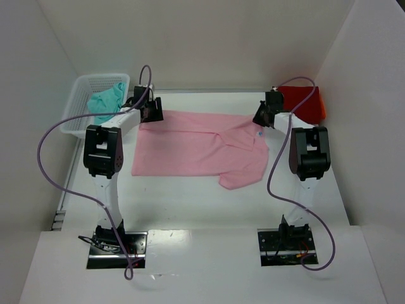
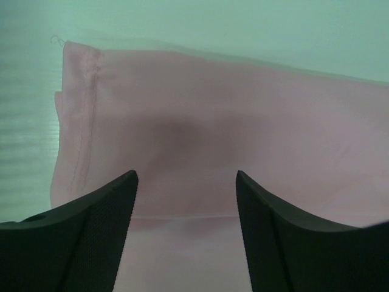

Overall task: Fold and stack the t-shirts
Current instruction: Fold the flattened tshirt in 1/3 of the way

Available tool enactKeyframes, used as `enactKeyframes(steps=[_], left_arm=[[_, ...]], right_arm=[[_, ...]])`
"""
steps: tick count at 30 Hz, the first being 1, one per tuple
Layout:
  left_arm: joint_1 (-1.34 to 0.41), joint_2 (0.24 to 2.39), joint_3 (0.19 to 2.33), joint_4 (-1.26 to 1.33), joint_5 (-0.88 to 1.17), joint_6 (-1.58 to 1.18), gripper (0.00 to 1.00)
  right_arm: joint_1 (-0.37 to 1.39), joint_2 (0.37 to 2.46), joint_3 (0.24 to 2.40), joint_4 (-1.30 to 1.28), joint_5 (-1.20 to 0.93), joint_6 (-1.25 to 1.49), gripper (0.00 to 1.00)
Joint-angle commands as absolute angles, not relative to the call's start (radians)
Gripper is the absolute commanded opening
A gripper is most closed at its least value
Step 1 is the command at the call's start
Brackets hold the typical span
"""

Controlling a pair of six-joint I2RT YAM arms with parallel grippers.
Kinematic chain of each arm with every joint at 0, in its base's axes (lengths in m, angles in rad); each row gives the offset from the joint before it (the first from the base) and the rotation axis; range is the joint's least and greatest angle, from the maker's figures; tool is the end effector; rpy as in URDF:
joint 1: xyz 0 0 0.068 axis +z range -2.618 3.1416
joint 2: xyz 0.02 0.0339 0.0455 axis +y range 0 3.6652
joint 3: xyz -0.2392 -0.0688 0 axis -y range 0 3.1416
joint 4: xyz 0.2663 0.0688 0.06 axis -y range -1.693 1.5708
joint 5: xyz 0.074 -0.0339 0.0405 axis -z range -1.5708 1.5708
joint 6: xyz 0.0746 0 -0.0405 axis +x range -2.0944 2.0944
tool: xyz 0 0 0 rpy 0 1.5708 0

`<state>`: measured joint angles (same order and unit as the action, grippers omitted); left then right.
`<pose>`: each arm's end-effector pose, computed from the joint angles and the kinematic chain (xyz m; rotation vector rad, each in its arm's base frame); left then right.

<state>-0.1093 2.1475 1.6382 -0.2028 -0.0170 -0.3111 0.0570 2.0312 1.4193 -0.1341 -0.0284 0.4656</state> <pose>0.5217 -0.0560 0.1395 -0.2396 2.2782 -0.1998 0.4869 0.0299 0.1231 0.4595 2.2894 0.2959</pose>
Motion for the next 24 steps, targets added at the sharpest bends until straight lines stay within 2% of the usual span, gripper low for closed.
enactKeyframes(steps=[1,6,12,24], left_arm=[[-0.103,2.196,1.759,-0.208,0.0,-0.282,0.67],[-0.103,2.229,1.79,-0.235,-0.02,-0.282,0.61],[-0.094,2.278,1.845,-0.314,-0.057,-0.282,0.6],[-0.084,2.296,1.855,-0.365,-0.117,-0.273,0.59]], right_arm=[[0.06,2.114,1.541,-0.142,-0.016,0.428,0.11],[0.06,2.143,1.6,-0.233,0.067,0.448,0.11],[0.06,2.217,1.693,-0.38,0.137,0.448,0.06],[0.06,2.201,1.651,-0.439,0.261,0.419,0.06]])
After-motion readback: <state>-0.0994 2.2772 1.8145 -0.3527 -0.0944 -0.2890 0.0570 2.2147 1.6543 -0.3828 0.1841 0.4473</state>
